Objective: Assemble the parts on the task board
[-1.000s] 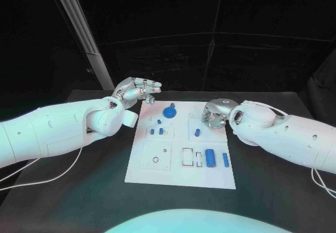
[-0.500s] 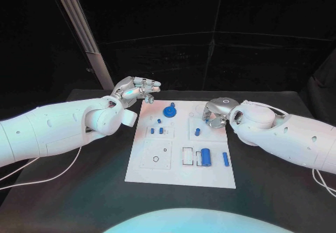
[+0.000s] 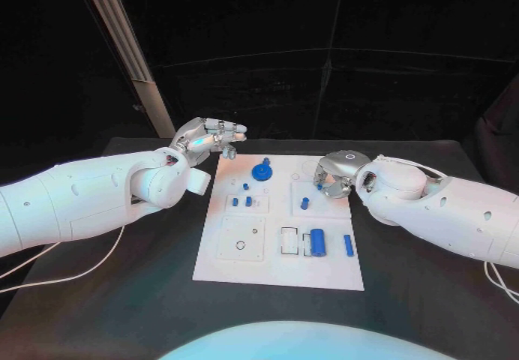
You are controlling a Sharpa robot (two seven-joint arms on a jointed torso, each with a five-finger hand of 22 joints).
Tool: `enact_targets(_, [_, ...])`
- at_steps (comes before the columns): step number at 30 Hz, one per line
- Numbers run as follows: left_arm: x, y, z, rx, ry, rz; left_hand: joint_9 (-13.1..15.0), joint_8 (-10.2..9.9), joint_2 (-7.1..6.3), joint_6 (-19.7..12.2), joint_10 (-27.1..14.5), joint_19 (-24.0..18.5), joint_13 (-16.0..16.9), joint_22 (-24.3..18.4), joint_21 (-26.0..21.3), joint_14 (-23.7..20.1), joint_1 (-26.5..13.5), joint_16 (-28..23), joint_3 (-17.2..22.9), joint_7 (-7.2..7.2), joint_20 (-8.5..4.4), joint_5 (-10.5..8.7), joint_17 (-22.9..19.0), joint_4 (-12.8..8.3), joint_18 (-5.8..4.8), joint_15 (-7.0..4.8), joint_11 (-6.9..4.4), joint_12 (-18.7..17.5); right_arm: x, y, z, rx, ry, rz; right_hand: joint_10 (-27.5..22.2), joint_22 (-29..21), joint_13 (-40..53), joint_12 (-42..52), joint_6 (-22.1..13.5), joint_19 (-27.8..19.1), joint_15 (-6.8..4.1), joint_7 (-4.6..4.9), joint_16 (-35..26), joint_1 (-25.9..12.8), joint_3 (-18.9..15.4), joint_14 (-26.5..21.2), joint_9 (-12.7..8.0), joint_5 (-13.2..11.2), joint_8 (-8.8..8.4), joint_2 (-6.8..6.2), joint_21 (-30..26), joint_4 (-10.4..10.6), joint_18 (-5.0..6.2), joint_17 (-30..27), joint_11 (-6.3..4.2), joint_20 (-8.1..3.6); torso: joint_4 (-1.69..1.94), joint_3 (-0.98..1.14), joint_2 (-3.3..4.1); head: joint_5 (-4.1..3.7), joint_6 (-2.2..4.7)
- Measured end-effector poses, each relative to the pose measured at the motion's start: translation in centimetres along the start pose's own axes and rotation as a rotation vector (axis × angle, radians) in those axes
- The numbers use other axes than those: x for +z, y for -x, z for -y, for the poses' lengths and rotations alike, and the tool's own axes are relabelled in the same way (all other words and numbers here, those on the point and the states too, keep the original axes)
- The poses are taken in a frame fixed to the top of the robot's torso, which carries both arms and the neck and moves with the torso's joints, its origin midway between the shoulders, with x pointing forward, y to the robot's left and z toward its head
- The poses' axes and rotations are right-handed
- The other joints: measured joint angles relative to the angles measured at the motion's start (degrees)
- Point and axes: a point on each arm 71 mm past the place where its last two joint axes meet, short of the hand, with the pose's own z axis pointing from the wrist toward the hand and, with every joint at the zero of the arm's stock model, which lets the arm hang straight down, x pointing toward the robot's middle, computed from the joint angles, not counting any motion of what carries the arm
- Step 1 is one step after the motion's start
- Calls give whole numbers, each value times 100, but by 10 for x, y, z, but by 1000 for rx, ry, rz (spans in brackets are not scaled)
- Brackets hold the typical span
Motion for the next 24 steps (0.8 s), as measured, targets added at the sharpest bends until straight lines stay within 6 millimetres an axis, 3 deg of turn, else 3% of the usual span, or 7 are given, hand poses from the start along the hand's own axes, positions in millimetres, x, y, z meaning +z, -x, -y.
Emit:
enact_targets(2, [0, 0, 0, 0, 0, 0, 0, 0, 0, 0, -7, 0, 0, 0, -1, 0, 0, 0, 0, 0, 0, 0, 0, 0, 0, 0, 7, 0, 0, 0, 0, 2, 0, -1, 76, 51, 5, 3, 52, 0, 0, -35, 61, -10, 0, 0, 13, 0, 20, 10, 41, 0, 0, 40, -46, 0, 0, -1, -1, -1, -1])
enact_targets(13, [0, 1, 0, 0, 3, 1, 5, 0, 0, 0, -7, 0, 5, 0, -2, 0, 0, -4, 0, 0, 0, 0, 0, 0, 0, 0, 7, 0, 1, 1, -1, 20, -1, -8, 155, 128, 7, 33, 123, 53, 0, -64, 102, -91, 17, 0, 20, 0, 36, 92, 85, 17, 0, 91, -48, -10, 0, -4, -1, -14, -7])
enact_targets(24, [-2, 2, 0, 0, 7, 4, 4, 0, 0, 0, -7, 0, 11, 1, -2, 0, 0, -4, -16, 0, 0, 0, -7, -16, 0, 0, 7, 0, 2, 2, 0, 32, -19, -13, 565, 127, 70, 117, 496, 186, -82, -180, 252, -43, 16, -21, 70, -45, 130, 259, 285, 16, 0, 178, -191, -102, 2, -5, 6, -19, -30])
